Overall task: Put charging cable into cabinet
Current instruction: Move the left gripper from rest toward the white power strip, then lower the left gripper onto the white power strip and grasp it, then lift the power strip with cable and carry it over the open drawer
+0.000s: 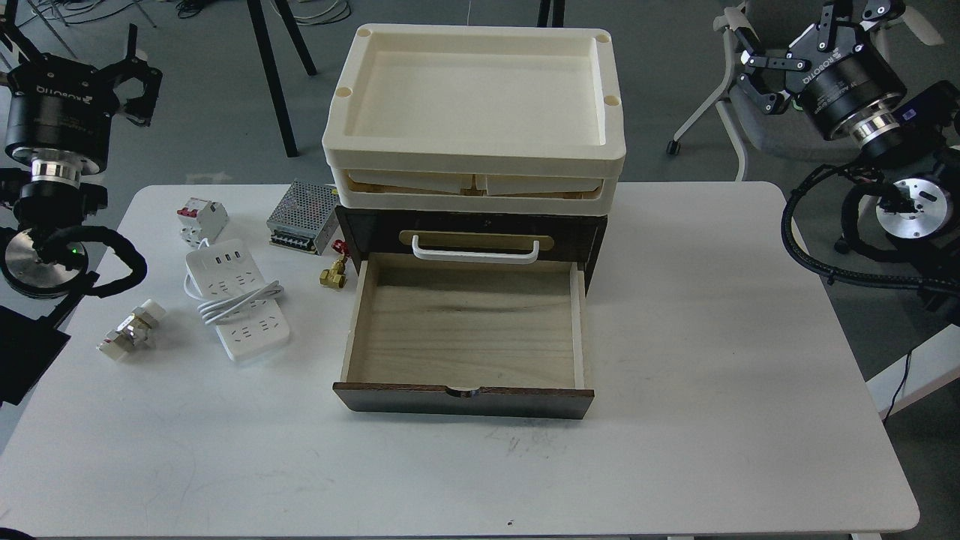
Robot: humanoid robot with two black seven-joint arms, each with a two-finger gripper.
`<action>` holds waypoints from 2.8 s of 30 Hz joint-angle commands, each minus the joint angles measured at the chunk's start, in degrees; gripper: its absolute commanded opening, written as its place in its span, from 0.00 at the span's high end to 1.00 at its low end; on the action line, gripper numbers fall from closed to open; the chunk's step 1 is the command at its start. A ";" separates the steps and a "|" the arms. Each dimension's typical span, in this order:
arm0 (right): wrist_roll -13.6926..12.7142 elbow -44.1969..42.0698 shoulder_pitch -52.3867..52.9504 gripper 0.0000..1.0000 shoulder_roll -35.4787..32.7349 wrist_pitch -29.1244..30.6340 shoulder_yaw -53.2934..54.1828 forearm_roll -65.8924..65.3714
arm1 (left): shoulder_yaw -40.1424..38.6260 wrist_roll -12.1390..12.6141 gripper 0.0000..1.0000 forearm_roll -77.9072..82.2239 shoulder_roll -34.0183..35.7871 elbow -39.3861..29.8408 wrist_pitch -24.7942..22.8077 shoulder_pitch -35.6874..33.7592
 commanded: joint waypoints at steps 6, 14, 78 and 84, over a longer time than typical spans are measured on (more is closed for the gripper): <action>0.00 5.74 -0.42 0.00 -6.60 0.00 0.44 0.35 | -2.39 -0.04 0.00 31.47 22.51 -18.62 -0.01 0.77; 0.00 12.86 -2.69 0.00 -11.17 0.00 2.11 1.76 | 9.27 -0.04 0.00 104.09 27.26 -30.41 0.04 6.04; 0.00 16.73 -13.51 0.00 -12.93 0.00 2.55 5.80 | 42.35 -0.04 1.00 142.22 -3.86 19.26 29.74 -11.09; 0.00 16.73 -13.51 0.00 -13.72 0.00 2.55 5.80 | 42.08 -0.04 1.00 131.43 8.78 0.47 27.90 -11.97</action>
